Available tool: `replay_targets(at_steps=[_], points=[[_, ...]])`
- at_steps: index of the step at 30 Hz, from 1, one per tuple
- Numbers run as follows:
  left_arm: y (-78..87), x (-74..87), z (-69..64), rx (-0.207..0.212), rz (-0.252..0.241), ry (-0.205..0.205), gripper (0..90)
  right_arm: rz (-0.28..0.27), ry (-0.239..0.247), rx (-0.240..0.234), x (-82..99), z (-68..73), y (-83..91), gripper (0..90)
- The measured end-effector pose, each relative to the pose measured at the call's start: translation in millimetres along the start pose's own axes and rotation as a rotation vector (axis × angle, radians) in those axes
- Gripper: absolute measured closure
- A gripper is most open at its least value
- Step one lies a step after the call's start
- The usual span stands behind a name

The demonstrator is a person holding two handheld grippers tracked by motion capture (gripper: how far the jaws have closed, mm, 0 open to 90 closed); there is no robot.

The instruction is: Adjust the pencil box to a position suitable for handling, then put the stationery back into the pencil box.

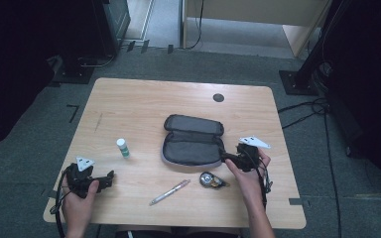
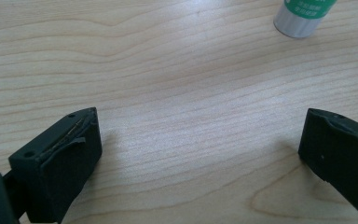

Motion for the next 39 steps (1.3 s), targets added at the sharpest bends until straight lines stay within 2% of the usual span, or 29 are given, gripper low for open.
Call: replay_targets(at_steps=[4,7,13,14,15,16,17,19,21,22,25,28,29,32,33,35,39], points=[[0.0,0.0,0.0,0.000,0.000,0.000,0.0,0.017,0.035,-0.082,10.0,3.3,13.0,0.0],[0.0,0.0,0.0,0.000,0.000,0.000,0.0,0.022,0.048,-0.142,17.1,7.9,20.0,0.0],[0.0,0.0,0.1,0.000,0.000,-0.001,0.0,0.068,0.103,-0.182,31.7,18.3,23.5,0.0],[0.0,0.0,0.0,0.000,0.000,0.000,0.0,0.078,0.125,-0.202,38.0,23.2,23.4,4.2],[0.0,0.0,0.0,0.000,0.000,0.000,0.0,0.078,0.125,-0.202,38.0,23.2,23.4,4.2],[0.0,0.0,0.0,0.000,0.000,0.000,0.0,0.090,0.155,-0.216,45.3,27.8,22.2,11.5],[0.0,0.0,0.0,0.000,0.000,0.000,0.0,0.090,0.155,-0.216,45.3,27.8,22.2,11.5],[0.0,0.0,0.0,0.000,0.000,0.000,0.0,0.112,0.193,-0.236,53.0,31.4,20.3,14.3],[0.0,0.0,0.0,0.000,0.000,0.000,0.0,0.126,0.199,-0.251,59.0,33.6,18.7,14.3],[0.0,0.0,0.0,0.000,0.000,0.000,0.0,0.126,0.201,-0.260,62.5,32.9,18.0,17.7],[0.0,0.0,0.0,0.000,0.000,0.000,0.0,0.131,0.206,-0.283,66.8,33.3,17.9,20.2],[0.0,0.0,0.0,0.000,0.000,0.000,0.0,0.152,0.243,-0.319,72.3,36.8,15.2,26.6],[0.0,0.0,0.0,0.000,0.000,0.000,0.0,0.152,0.243,-0.319,72.3,36.8,15.2,26.6],[-0.1,0.0,0.1,-0.001,-0.001,0.000,0.0,0.184,0.283,-0.343,77.3,40.3,11.9,32.9],[-0.1,0.0,0.0,-0.001,-0.001,0.000,0.0,0.185,0.280,-0.364,78.3,42.0,10.4,35.1],[-0.1,0.0,0.1,-0.001,-0.001,-0.001,0.0,0.184,0.276,-0.360,78.5,42.3,9.5,36.2],[-0.1,0.0,0.0,-0.001,-0.001,0.000,0.0,0.181,0.302,-0.344,78.9,46.1,6.6,40.8]])
Point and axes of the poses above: each handheld gripper's, and its own axes: y roughly backward along the jaws, x roughly out of its underside, z roughly to its left, the point moved 6 cm from there along -y, roughly forward along the jaws, and after that the axes turned 12 degrees about -x, right-handed, at the moved point
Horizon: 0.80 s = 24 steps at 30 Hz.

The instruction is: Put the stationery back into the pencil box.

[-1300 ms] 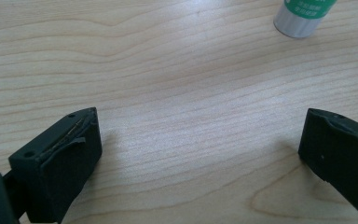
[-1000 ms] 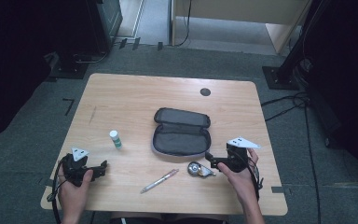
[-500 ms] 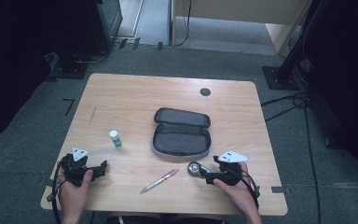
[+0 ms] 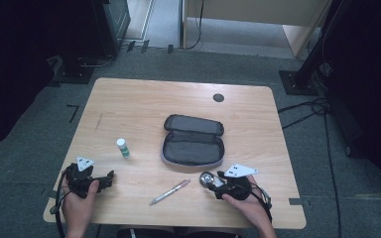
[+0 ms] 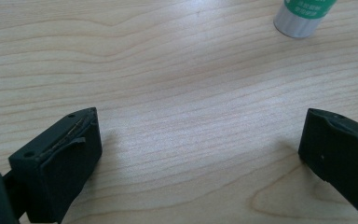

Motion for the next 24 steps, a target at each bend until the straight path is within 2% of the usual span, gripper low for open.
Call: replay_targets(at_steps=[2,8,10,12,13,15,17,19,24], points=[[0.0,0.0,0.0,0.000,0.000,0.000,0.0,-0.008,0.003,-0.013,-0.3,2.8,-1.2,42.0],[0.0,0.0,0.0,0.000,0.000,0.000,0.0,0.014,0.017,0.016,-2.2,6.5,-8.7,39.6],[0.0,0.0,0.0,0.000,0.000,0.000,0.0,0.029,0.051,0.042,-3.7,6.9,-11.0,39.6],[0.0,0.0,0.0,0.000,0.000,0.000,0.0,0.030,0.051,0.041,-4.7,7.3,-13.6,39.6],[0.0,0.0,0.0,0.000,0.000,0.000,0.0,0.046,0.034,0.058,-4.5,6.9,-16.5,39.4],[0.0,0.0,0.0,0.000,0.000,0.000,0.0,0.060,0.035,0.077,-4.0,6.7,-19.9,38.7],[0.0,0.0,0.0,0.000,0.000,0.000,0.0,0.066,0.031,0.076,-3.9,7.9,-21.5,38.6],[0.0,0.0,0.0,0.000,0.000,-0.001,0.0,0.074,0.059,0.077,-4.2,11.1,-25.7,37.3],[0.3,0.2,-0.4,0.000,0.000,0.000,0.0,0.063,0.055,0.088,-5.2,11.0,-28.4,36.2]])
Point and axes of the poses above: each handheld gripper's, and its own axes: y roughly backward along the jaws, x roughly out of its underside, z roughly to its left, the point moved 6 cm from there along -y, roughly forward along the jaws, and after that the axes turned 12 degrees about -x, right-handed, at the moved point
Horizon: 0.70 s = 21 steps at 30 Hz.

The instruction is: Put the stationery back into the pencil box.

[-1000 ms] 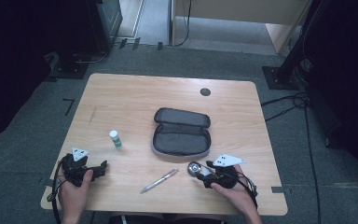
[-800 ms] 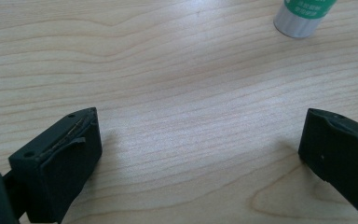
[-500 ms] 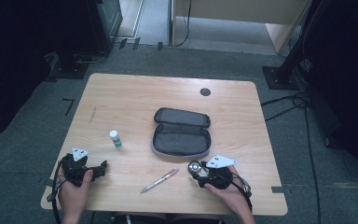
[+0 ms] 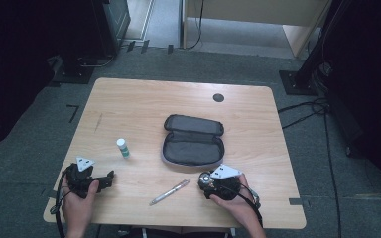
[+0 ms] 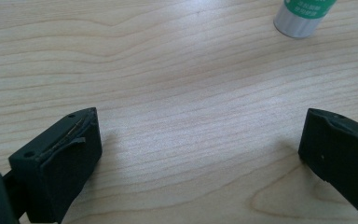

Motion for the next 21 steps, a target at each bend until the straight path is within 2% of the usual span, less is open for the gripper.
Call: replay_targets(at_steps=[4,18,19,21], points=[[0.1,0.1,-0.4,0.001,0.000,0.001,0.0,-0.029,0.017,0.003,3.0,1.1,-0.4,35.6],[0.2,0.1,-0.4,0.003,0.000,-0.002,0.0,-0.028,0.038,-0.013,3.9,-0.9,1.3,37.0],[0.2,0.1,-0.5,0.003,0.000,-0.001,0.0,-0.028,0.037,-0.012,3.9,-1.1,1.6,40.6],[0.1,0.1,-0.5,0.003,0.000,-0.001,0.0,-0.032,0.031,-0.014,3.9,-1.4,2.1,41.3]])
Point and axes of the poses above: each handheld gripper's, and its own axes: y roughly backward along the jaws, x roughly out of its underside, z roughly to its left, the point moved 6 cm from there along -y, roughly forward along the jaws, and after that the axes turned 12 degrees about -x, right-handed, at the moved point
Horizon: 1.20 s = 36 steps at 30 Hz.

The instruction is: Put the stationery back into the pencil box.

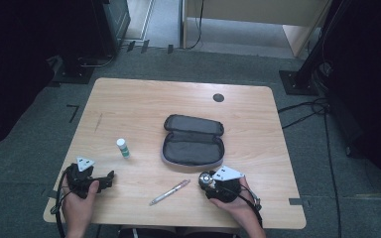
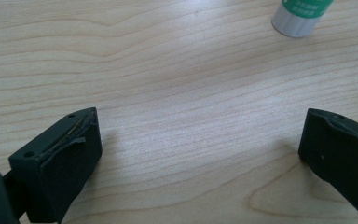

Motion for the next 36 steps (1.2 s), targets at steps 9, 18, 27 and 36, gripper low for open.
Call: replay_targets(at_steps=[9,18,27,36], points=[[0.0,0.0,-0.1,0.000,0.000,-0.001,0.0,-0.011,-0.020,-0.006,0.2,-2.6,2.2,41.7],[0.1,0.0,-0.1,0.001,0.000,-0.002,0.0,-0.044,-0.044,0.014,1.1,-3.8,9.2,41.8],[0.1,0.0,-0.2,0.001,0.000,-0.003,0.0,-0.114,-0.077,0.014,-10.5,-7.0,29.1,41.9],[0.1,0.0,-0.1,0.002,0.000,-0.003,0.0,-0.145,-0.067,0.025,-25.2,-10.2,39.3,41.9]])
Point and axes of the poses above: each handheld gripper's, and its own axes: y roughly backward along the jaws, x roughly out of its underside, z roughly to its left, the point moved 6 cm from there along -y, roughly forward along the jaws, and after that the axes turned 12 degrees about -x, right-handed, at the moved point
